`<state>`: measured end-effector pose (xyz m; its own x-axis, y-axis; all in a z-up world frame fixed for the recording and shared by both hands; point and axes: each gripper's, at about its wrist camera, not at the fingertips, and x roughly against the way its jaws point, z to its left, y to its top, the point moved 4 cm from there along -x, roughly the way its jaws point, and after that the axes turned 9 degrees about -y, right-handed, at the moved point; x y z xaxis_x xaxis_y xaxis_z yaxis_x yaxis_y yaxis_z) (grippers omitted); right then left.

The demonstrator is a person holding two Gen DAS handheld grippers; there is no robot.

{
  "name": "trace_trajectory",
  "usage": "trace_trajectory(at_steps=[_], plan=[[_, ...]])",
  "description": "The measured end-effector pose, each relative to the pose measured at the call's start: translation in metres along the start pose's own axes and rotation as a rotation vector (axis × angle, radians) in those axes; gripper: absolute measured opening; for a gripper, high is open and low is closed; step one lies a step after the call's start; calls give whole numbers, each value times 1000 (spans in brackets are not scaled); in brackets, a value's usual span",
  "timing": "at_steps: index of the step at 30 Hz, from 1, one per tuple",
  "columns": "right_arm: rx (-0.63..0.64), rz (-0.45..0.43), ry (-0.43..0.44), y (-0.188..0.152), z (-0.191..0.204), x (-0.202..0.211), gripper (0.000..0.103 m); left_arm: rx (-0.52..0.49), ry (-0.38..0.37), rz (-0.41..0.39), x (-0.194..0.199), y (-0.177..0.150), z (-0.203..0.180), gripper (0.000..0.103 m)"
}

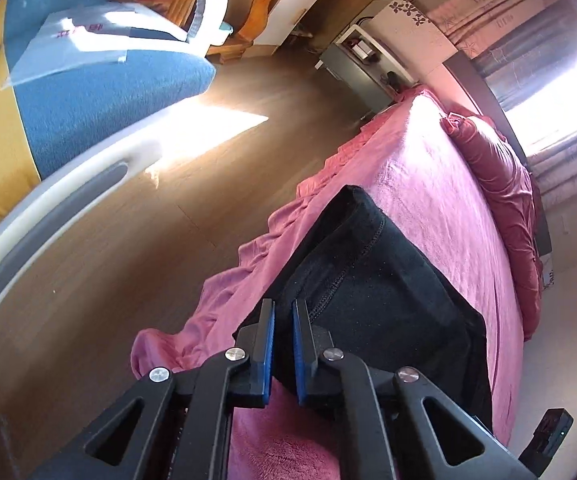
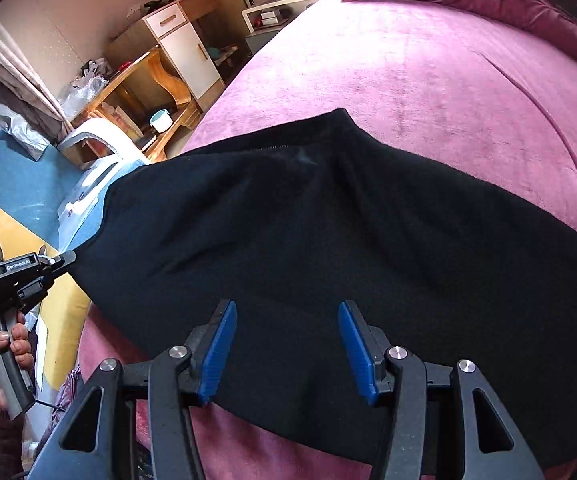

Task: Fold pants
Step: 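Lay the trousers flat on the bed and open both tools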

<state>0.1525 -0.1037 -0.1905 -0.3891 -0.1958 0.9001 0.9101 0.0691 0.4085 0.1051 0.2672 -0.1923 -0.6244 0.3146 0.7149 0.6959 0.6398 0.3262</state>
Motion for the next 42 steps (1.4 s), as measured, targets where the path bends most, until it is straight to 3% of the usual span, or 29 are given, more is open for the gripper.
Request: trace_trajectory(at_steps=[3, 6, 9, 11, 17, 24, 31, 42], plan=[[2, 31, -15, -14, -2, -9, 54, -75, 105, 45, -15, -9, 2, 8], [24, 57, -54, -26, -2, -21, 54, -76, 165, 81, -24, -19, 12, 12], [61, 38, -85, -30, 2, -23, 55, -97, 251, 33, -14, -17, 11, 27], [71, 33, -99, -29, 5, -23, 56, -111, 279, -26, 1, -13, 5, 29], [71, -24, -146, -31, 9, -10, 56, -242, 189, -118, 27, -21, -43, 30], [93, -138, -240, -34, 11, 26, 56, -383, 64, -4, 1, -61, -99, 30], [91, -205, -298, -39, 2, 53, 57, -511, 15, 96, -24, -104, -143, 30], [-18, -232, -390, -46, -64, 80, 58, -696, -84, 212, -54, -159, -203, 30]])
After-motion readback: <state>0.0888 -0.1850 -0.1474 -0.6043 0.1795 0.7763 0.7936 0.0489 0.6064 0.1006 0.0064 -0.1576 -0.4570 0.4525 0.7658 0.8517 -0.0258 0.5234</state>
